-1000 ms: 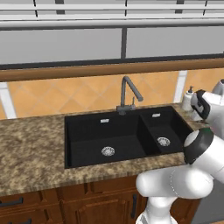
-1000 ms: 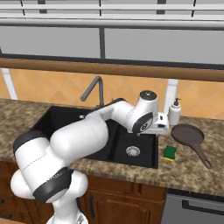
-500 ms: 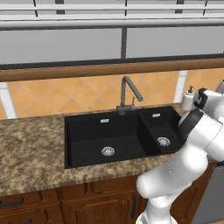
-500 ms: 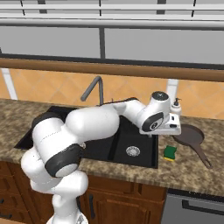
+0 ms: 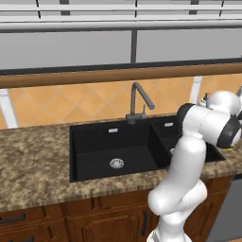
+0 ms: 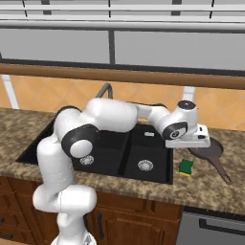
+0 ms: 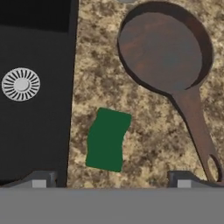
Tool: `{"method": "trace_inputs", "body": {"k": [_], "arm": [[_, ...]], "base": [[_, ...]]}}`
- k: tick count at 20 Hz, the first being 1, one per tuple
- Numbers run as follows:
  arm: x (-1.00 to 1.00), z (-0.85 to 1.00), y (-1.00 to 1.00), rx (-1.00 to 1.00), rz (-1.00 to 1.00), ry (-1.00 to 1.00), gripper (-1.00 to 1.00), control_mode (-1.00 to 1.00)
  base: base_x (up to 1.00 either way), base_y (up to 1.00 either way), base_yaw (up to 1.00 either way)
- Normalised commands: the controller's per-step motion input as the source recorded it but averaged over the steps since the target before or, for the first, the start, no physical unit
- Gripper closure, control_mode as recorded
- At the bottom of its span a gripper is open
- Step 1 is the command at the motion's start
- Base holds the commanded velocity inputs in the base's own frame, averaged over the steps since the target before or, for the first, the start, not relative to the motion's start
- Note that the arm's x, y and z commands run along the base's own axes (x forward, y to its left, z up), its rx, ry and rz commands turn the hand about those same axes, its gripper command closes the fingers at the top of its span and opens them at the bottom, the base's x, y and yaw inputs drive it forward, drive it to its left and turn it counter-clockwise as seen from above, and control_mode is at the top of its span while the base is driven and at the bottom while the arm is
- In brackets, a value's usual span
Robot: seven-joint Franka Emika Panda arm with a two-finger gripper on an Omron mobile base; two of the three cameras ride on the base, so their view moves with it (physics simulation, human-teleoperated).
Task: Pick the pan and sponge and place them into the sink. Then turn on the water.
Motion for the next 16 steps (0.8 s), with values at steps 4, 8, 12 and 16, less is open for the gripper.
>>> {"method": "trace_inputs", "body": {"k": [4,8,12,16], "arm": [[0.23,-0.09,-0.59,0.00,0.00,0.06,-1.00,-1.00],[0.05,-0.16,-0.50,0.00,0.00,0.03,-1.00,-1.00],[0.06,-0.03,-0.34,0.03,0.00,0.02,-1.00,-1.00],[0.14,-0.05,-0.16,0.02,0.00,0.02,-1.00,-1.00]], "base": [[0.00,0.00,0.00],[0.00,0.00,0.00],[0.00,0.00,0.00],[0.00,0.00,0.00]]}}
